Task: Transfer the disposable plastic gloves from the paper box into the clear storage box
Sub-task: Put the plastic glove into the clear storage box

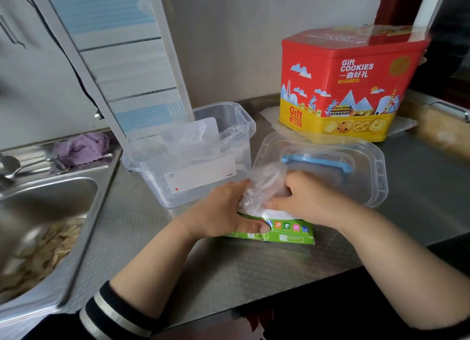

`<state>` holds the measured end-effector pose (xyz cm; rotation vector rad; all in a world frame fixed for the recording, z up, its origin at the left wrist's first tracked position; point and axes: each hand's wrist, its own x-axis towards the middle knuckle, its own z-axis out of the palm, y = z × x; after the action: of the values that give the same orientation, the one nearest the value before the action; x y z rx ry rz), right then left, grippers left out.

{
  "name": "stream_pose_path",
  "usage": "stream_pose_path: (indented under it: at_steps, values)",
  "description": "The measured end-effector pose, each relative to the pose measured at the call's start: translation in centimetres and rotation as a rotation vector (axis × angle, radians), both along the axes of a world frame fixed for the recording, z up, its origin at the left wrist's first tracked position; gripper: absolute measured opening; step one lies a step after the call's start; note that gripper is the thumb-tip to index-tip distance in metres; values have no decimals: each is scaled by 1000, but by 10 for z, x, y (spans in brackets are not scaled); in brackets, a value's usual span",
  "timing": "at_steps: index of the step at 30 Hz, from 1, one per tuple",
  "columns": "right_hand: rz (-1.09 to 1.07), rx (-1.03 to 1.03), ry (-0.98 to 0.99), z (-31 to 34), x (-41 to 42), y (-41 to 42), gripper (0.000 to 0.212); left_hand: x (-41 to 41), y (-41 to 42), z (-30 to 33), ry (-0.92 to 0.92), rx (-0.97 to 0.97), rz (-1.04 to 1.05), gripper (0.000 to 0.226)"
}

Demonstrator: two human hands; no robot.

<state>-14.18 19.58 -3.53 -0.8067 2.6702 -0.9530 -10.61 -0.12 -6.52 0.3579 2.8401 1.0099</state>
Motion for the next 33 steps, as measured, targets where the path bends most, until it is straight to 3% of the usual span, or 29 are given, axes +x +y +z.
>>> stream_pose_path:
  at_steps: [2, 4, 6, 9, 13, 16, 20, 23, 25, 27, 30, 33]
  values:
    - [-63, -204, 21, -7, 0, -7, 8, 2, 2, -1, 3, 43, 8, 61]
    - [44, -537, -122, -7, 0, -15, 15, 5, 5, -1, 11, 116, -12, 56]
    - [56, -831, -232, -3, -1, -16, 24, 4, 7, -3, 13, 135, 9, 69]
    - [-40, -1084, -430, 8, 1, -16, 8, 3, 8, -6, 7, 134, 8, 73]
    - [-10, -1296, -611, 13, 1, -16, 18, 3, 14, -1, 108, -116, -67, 76]
    - [-10, -1377, -614, 15, -6, -13, 18, 2, 15, -1, 101, -125, -77, 74]
    - [13, -1495, -571, 22, -13, -12, 20, 3, 14, 3, 84, -135, -61, 48]
    - [43, -1575, -588, 42, -17, -8, 15, 5, 17, 6, 65, -102, -66, 53]
    - [66, -1508, -463, 58, -21, 0, 17, 6, 16, 6, 68, -111, -88, 67]
    - [72, -1240, -240, 67, -23, 4, 21, 6, 10, 9, 24, -55, -120, 81]
    - [20, -753, -111, 59, -25, 3, 49, 5, 1, 26, -11, 402, -116, 100]
    - [-19, -380, -29, 46, -20, -2, 69, 0, 3, 54, -5, 843, 79, 107]
